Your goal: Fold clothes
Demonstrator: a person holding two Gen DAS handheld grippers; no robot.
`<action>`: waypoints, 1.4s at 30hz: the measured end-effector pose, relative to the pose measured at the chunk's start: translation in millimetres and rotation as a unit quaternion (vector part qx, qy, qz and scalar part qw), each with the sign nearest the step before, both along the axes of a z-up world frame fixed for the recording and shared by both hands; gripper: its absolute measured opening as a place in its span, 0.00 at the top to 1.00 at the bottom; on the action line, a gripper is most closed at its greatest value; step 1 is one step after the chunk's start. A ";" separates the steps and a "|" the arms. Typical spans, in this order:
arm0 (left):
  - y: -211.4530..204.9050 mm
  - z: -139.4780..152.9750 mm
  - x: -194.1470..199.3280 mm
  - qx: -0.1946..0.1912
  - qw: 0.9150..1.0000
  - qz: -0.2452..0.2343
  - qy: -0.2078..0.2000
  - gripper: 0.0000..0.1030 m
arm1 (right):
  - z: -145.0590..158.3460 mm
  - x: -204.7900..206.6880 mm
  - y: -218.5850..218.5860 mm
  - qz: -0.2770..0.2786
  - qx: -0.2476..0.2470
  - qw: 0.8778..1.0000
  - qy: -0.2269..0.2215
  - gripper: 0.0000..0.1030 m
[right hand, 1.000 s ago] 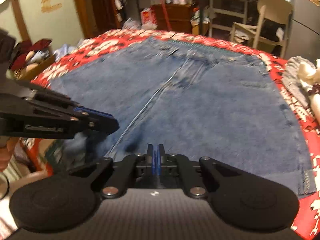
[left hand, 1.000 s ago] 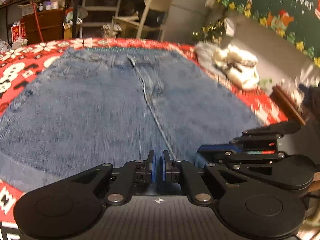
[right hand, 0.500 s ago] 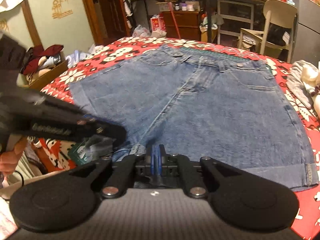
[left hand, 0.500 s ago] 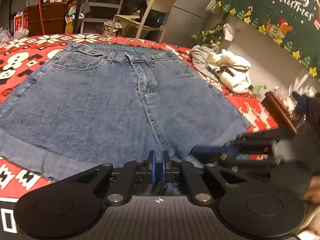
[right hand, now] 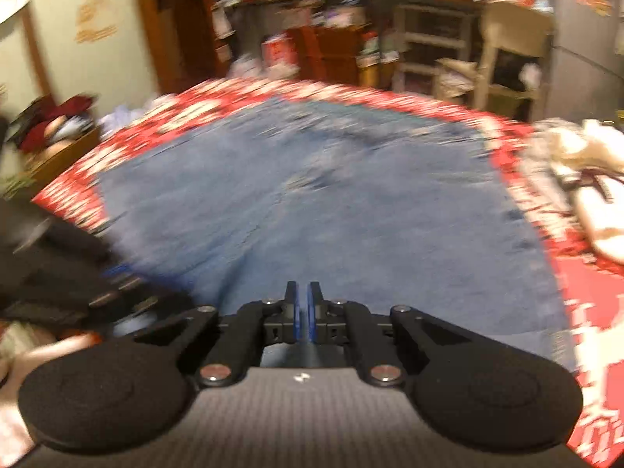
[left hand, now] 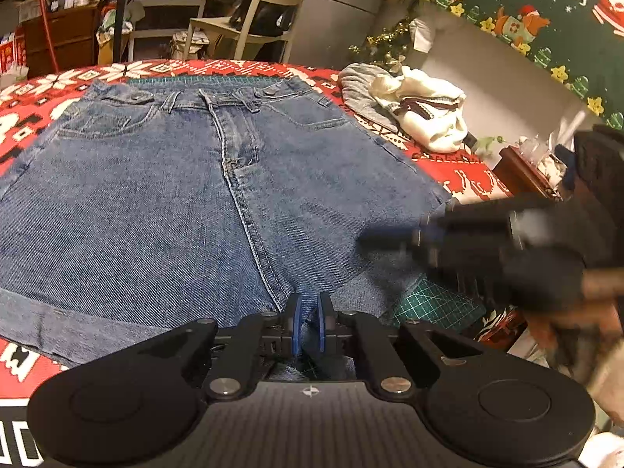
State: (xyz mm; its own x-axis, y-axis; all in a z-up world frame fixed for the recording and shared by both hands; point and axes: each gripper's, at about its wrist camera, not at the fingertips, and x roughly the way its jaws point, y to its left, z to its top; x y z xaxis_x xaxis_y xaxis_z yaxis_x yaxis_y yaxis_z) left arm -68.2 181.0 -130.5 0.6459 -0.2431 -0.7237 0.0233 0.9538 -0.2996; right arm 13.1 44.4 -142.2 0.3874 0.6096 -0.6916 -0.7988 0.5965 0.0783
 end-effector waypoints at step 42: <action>17.4 -15.4 17.8 -0.047 0.998 0.034 0.018 0.95 | -20.5 4.1 -3.3 0.003 -0.027 0.999 -0.025 0.95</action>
